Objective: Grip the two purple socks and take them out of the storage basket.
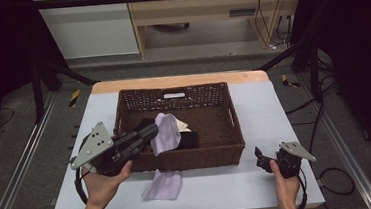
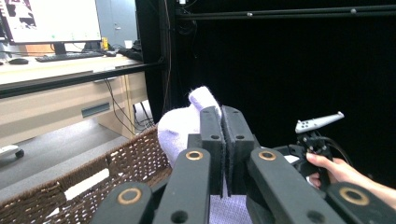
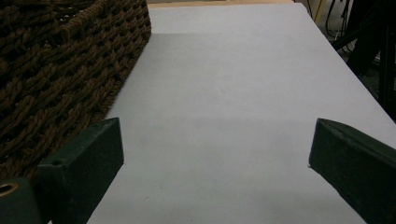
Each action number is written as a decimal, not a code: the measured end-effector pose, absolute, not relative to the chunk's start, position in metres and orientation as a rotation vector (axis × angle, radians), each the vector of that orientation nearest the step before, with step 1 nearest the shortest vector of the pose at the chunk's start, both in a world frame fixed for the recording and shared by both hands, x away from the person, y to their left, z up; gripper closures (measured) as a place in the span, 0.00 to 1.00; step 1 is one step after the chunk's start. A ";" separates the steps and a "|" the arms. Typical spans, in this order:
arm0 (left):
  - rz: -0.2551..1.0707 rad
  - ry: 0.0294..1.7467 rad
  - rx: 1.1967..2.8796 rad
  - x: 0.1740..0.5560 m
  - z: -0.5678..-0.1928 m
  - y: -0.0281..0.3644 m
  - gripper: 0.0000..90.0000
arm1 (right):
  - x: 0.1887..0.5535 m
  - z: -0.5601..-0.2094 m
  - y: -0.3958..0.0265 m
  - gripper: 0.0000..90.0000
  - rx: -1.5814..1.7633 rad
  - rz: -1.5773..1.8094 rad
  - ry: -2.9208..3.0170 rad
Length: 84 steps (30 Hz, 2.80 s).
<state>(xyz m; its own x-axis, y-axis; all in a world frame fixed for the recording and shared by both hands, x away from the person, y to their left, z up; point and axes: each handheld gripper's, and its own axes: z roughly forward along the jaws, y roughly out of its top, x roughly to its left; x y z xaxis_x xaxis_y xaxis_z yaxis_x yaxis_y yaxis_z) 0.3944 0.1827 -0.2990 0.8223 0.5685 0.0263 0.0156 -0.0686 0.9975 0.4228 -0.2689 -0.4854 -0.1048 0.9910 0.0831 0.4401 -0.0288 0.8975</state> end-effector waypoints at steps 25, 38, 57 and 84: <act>0.395 0.449 1.734 0.364 -0.351 0.181 0.97 | 0.423 -0.485 -0.269 0.04 1.530 1.096 1.603; 0.322 0.514 1.867 0.364 -0.399 0.179 0.97 | 0.423 -0.485 -0.269 0.04 1.528 1.096 1.603; 0.301 0.691 2.020 0.382 -0.454 0.188 0.97 | 0.421 -0.485 -0.268 0.03 1.498 1.103 1.608; 0.480 0.842 1.872 0.380 -0.456 0.242 0.49 | 0.422 -0.485 -0.269 0.04 1.506 1.103 1.607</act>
<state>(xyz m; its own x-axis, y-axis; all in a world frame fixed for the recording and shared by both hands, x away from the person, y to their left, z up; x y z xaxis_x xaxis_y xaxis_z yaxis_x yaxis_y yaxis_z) 0.3801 0.2421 -0.4556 0.6805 0.7317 -0.0377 0.3408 -0.2706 0.9004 0.4217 -0.2686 -0.4853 -0.1139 0.9905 0.0776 0.4286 -0.0215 0.9032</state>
